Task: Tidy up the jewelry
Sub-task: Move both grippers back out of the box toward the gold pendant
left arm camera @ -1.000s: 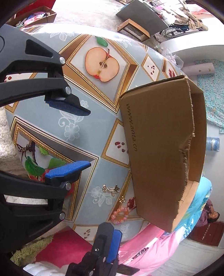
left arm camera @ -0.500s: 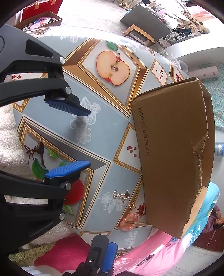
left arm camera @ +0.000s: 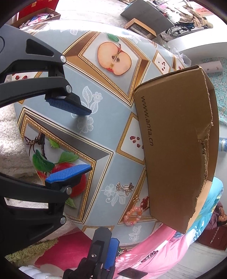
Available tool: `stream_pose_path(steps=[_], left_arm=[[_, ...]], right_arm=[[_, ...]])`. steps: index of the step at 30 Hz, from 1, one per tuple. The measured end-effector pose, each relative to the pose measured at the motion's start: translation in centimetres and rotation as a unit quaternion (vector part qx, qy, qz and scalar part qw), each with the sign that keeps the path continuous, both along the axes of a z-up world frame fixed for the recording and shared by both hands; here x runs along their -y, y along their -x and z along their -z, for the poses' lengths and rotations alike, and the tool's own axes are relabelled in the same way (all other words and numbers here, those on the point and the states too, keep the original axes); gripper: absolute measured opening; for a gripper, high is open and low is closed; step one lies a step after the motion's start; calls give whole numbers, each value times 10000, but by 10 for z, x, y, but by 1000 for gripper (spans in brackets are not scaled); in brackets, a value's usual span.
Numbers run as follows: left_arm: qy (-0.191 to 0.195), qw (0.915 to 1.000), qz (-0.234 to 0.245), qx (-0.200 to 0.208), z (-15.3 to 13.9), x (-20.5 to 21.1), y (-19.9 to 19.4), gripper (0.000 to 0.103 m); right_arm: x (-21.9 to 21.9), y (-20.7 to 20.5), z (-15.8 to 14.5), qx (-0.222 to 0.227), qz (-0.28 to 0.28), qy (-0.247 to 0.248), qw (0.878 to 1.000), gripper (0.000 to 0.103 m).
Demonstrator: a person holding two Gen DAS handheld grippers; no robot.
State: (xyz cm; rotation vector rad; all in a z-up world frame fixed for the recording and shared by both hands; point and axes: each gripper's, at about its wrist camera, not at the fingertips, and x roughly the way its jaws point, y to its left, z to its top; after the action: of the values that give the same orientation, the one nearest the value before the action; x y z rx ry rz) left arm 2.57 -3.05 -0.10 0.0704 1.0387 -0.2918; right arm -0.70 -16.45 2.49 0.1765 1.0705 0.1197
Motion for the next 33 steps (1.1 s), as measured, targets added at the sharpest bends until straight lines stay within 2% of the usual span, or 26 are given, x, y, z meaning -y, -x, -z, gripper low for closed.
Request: stream_pose_path(steps=[6, 11, 33], left_arm=[[-20, 9999, 87, 71, 2, 0, -4, 59], [-120, 9998, 179, 48, 2, 3, -6, 59], [-219, 9997, -119, 55, 4, -2, -6, 59]], right_arm=[[-7, -12, 8, -219, -4, 60, 9997, 59], [-6, -14, 9, -174, 14, -13, 9998, 59], [3, -10, 11, -155, -83, -147, 9997, 59]])
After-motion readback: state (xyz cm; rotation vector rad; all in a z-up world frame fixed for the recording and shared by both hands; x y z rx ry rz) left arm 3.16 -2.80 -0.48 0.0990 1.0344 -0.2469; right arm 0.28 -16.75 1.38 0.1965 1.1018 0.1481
